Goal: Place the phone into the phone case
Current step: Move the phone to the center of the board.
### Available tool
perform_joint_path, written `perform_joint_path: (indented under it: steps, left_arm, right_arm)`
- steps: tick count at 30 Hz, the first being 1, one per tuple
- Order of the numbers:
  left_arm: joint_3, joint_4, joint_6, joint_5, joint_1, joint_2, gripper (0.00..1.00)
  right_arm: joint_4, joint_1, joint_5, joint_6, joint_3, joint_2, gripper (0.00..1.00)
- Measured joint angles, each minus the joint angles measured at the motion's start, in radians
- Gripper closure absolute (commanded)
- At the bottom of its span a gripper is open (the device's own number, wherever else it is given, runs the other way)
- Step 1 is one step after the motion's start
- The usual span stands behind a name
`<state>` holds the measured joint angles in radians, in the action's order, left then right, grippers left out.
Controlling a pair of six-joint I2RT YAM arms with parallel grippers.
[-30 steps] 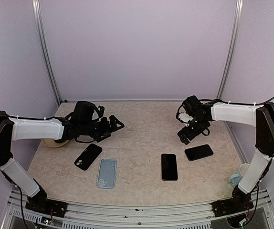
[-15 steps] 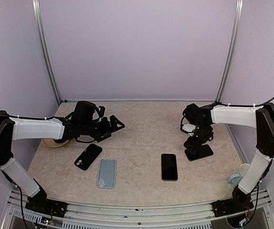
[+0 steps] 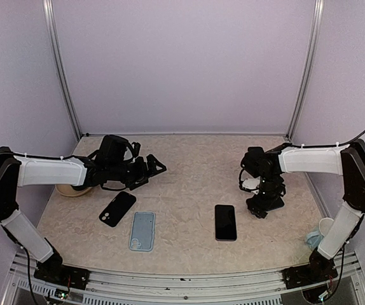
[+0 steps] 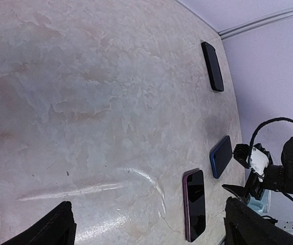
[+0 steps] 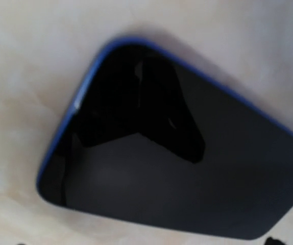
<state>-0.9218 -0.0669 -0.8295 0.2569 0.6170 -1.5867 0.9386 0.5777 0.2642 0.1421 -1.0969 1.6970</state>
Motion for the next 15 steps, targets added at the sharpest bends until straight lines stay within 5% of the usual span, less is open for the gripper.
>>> perform_joint_path:
  steps: [15]
  left_arm:
    - [0.004, 0.0, 0.0, 0.001, 0.0, -0.006, 0.01]
  right_arm:
    - [-0.068, 0.0, 0.132, 0.035, 0.005, 0.072, 0.0]
